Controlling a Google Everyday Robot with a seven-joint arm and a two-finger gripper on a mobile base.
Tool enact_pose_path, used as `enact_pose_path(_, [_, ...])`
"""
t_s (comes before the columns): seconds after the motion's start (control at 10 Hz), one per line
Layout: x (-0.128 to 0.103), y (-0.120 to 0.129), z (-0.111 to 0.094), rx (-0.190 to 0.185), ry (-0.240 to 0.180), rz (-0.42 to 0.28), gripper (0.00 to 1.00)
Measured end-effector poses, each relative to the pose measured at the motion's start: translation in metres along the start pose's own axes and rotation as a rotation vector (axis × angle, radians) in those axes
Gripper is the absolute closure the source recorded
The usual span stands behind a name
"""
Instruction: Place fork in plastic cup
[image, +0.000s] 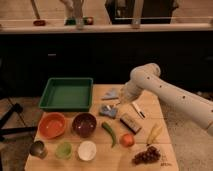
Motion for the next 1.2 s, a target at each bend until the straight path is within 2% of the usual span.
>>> enact_pose_path(0.1, [-0.017,-0.007,0.000,0.000,-0.003,-0.044,1.00])
enact_pose_path(0.2, [-0.044,-0.016,0.001,-0.007,-0.010,-0.119,1.00])
enact_pose_path(0.6, [-0.127,-0.033,0.018,-0.061,-0.056,-0.374,1.00])
enact_pose_path(0.9, [-0.171,-0.013,0.018,-0.093,-0.103,-0.523,1.00])
enact_pose_path(1.2, [-0.201,0.011,0.015,-0.102,-0.158,-0.604,1.00])
